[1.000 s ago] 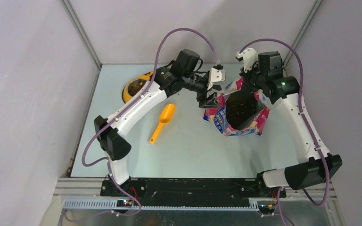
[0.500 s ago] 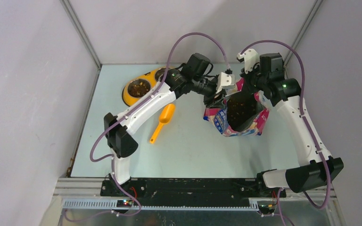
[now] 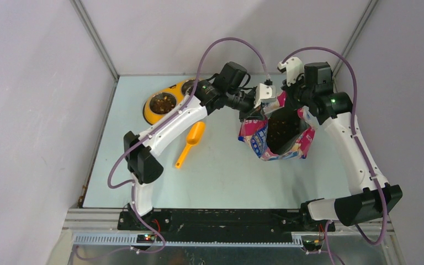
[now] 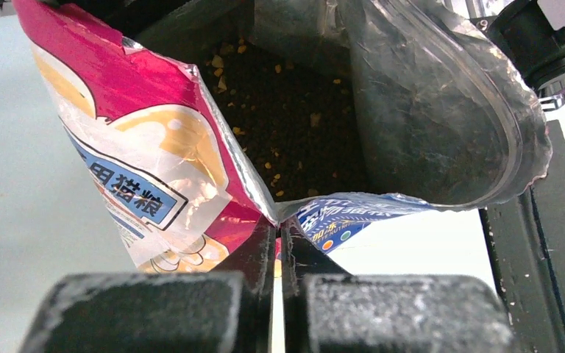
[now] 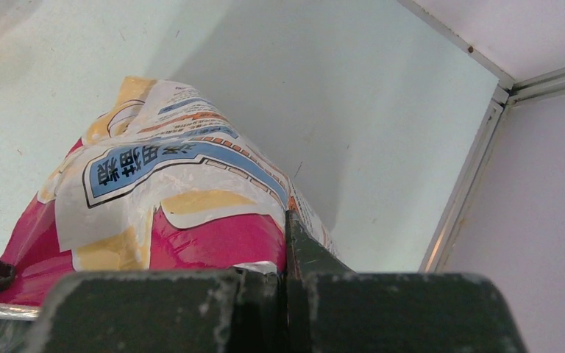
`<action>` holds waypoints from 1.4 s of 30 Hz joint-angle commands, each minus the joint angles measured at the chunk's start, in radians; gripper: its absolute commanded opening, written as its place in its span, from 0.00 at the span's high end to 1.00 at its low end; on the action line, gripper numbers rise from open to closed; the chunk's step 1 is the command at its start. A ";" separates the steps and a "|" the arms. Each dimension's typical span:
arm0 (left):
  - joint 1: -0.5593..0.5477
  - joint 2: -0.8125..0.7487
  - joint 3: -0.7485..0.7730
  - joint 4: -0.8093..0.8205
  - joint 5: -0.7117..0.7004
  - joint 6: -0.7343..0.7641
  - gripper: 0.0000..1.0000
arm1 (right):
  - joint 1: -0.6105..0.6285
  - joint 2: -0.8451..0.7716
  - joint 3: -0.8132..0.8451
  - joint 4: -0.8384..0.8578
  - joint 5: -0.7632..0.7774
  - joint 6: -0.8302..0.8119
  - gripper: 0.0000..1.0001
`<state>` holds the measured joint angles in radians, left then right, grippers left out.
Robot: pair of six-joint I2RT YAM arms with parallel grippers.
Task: Serve the pet food
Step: Close the pet food bag at the center of the board.
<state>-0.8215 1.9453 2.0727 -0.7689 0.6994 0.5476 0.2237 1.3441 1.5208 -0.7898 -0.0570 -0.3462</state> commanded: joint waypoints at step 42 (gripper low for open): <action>0.157 -0.152 -0.097 0.244 -0.223 -0.393 1.00 | -0.434 -0.214 -0.111 -0.245 -0.498 -0.712 0.07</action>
<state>-0.6922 1.8515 1.9514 -0.5819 0.4797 0.1570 -0.2058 1.1198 1.4010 -1.1126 -0.5446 -1.0275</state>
